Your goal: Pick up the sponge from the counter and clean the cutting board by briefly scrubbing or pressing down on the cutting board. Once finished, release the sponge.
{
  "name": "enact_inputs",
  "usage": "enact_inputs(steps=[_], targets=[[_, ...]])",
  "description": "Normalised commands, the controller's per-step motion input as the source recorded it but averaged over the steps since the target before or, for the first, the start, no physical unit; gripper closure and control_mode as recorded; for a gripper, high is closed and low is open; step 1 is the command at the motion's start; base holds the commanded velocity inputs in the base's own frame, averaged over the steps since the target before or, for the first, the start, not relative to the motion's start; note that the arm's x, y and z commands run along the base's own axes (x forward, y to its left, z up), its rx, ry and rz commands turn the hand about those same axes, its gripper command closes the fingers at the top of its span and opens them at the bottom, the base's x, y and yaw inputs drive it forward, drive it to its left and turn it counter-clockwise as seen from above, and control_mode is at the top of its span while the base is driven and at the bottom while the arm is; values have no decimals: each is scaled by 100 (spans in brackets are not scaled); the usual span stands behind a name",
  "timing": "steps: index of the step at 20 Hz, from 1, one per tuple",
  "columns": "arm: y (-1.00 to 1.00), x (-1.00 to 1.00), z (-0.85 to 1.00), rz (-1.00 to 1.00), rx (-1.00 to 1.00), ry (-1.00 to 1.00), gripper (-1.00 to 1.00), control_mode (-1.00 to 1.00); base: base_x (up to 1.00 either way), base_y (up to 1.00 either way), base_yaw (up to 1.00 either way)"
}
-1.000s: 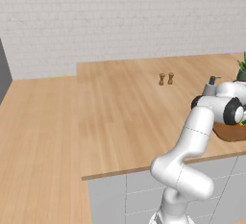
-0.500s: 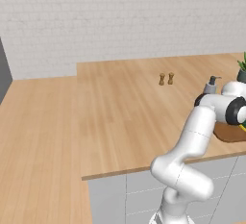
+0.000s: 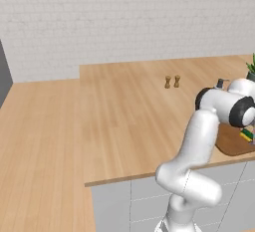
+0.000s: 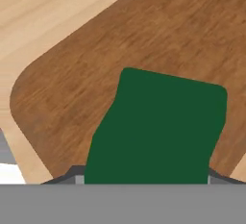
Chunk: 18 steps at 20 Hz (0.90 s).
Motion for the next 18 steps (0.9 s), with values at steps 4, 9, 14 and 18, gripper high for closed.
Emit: enact_inputs(steps=[4,9,14,18], targets=[[76,-8,89,3,-32,-23,100,-100,0,0,0],[99,3,81,9,-37,-10,100,-100,0,0,0],[100,59,2,37,-8,22,100,-100,0,0,0],[100,70,1,44,-3,28,100,-100,0,0,0]])
